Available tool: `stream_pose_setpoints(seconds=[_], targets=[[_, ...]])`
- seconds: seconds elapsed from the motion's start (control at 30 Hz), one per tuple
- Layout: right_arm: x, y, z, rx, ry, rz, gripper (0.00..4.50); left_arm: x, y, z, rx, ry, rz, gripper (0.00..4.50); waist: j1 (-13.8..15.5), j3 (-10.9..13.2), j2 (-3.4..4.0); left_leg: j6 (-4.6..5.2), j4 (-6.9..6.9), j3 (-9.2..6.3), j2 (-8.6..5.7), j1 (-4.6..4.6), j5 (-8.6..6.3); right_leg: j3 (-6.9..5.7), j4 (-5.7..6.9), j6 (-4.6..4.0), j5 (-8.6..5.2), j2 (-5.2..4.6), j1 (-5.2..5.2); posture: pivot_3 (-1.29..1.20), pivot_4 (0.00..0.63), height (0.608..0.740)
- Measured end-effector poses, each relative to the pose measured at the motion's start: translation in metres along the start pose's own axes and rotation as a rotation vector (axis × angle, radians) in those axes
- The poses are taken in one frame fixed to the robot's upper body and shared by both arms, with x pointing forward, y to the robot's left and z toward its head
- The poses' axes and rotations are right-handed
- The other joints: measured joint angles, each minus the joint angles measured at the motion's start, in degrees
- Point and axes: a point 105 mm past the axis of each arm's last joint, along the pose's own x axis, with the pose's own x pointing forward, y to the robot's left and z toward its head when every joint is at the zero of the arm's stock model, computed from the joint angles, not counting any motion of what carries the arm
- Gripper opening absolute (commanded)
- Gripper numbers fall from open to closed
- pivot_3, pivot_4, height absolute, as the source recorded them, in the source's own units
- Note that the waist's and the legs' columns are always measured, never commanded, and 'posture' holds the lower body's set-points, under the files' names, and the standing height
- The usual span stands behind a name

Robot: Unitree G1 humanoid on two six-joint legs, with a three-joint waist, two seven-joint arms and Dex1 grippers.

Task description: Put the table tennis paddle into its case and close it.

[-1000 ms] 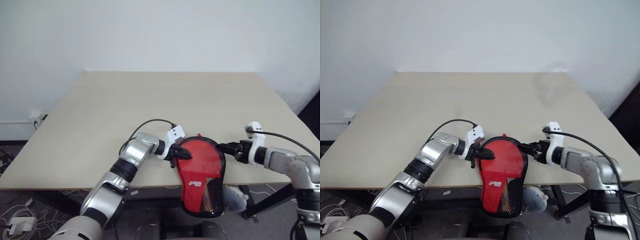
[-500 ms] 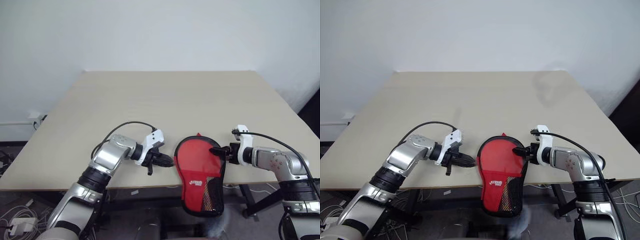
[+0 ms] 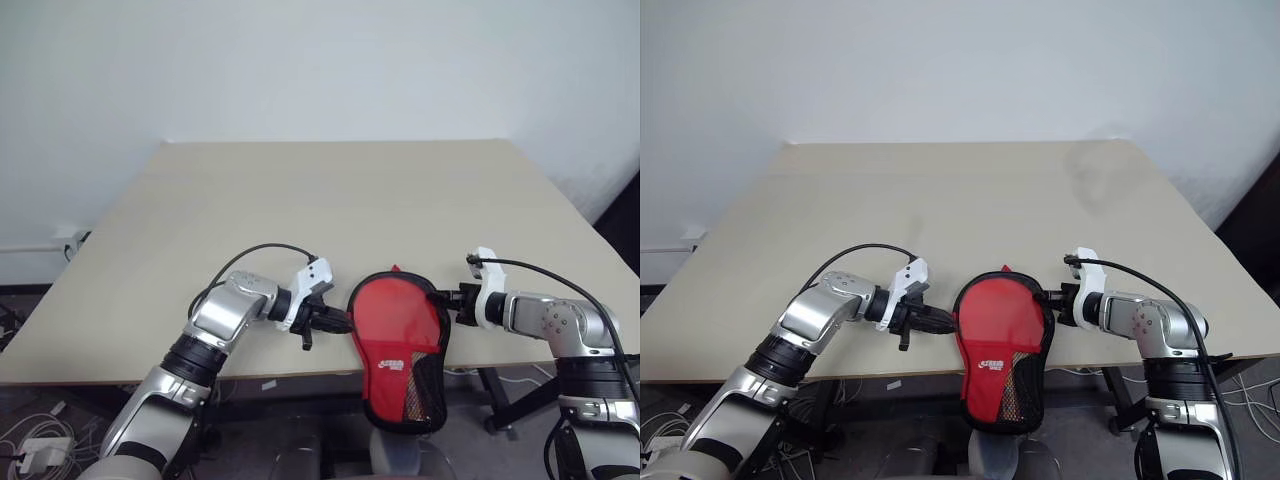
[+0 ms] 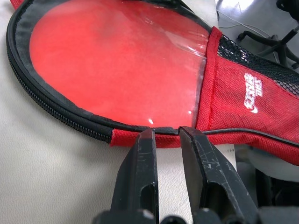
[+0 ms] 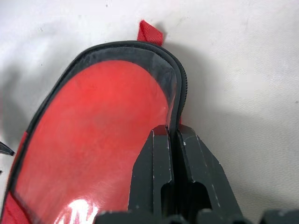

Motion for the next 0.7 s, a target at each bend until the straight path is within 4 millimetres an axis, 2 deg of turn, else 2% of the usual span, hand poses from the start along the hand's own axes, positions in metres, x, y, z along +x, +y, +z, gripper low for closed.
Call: stream_pose_setpoints(seconds=[0.1, 0.23, 0.33, 0.4, 0.47, 0.6, 0.7], targets=[[0.006, 0.016, 0.015, 0.068, -0.092, 0.072, 0.03, 0.000, 0.000, 0.000, -0.002, 0.001, -0.001, 0.77, -0.3, 0.1, 0.11, -0.04, -0.03, 0.08, 0.03, -0.01, 0.03, 0.09, 0.07, 0.05, 0.05, 0.06, -0.07, 0.00, 0.000, 0.724], [0.007, 0.034, 0.057, 0.116, -0.234, 0.106, 0.03, 0.000, -0.001, 0.000, -0.002, -0.001, -0.003, 0.77, -0.7, 0.2, 0.27, -0.11, -0.05, 0.20, 0.01, -0.01, 0.08, 0.15, 0.09, 0.07, 0.07, 0.04, -0.10, 0.00, 0.000, 0.724], [0.001, 0.030, 0.091, 0.181, -0.351, 0.051, 0.03, 0.001, -0.002, -0.006, -0.020, 0.005, -0.005, 0.77, -0.7, 0.2, 0.28, -0.12, -0.08, 0.31, 0.00, 0.00, 0.08, 0.21, 0.07, 0.07, 0.07, 0.02, -0.12, 0.00, 0.000, 0.724], [-0.001, 0.022, 0.101, 0.227, -0.403, 0.001, 0.03, 0.002, -0.002, -0.008, -0.026, 0.009, -0.006, 0.77, -0.7, 0.2, 0.28, -0.13, -0.12, 0.44, 0.00, 0.00, 0.08, 0.30, 0.07, 0.08, 0.07, 0.02, -0.18, 0.00, 0.000, 0.724], [0.000, 0.008, 0.102, 0.272, -0.414, -0.063, 0.03, 0.002, -0.002, -0.008, -0.026, 0.009, -0.004, 0.77, -0.8, 0.2, 0.28, -0.13, -0.20, 0.72, -0.01, 0.01, 0.08, 0.45, 0.08, 0.08, 0.08, 0.03, -0.27, 0.00, 0.000, 0.724], [0.011, -0.027, 0.085, 0.336, -0.373, -0.243, 0.03, 0.003, -0.002, -0.008, -0.027, 0.009, 0.000, 0.77, -1.5, 0.2, 0.29, -0.19, -0.30, 1.02, -0.31, 0.00, 0.13, 0.69, 0.18, 0.09, 0.09, 0.11, -0.49, 0.00, 0.000, 0.724], [0.021, -0.042, 0.071, 0.306, -0.319, -0.353, 0.03, 0.003, -0.002, -0.009, -0.028, 0.009, 0.007, 0.77, -2.4, 0.2, 0.30, -0.38, -0.52, 1.09, -0.48, -0.01, 0.28, 0.73, 0.23, 0.10, 0.09, 0.10, -0.59, 0.00, 0.000, 0.724]])
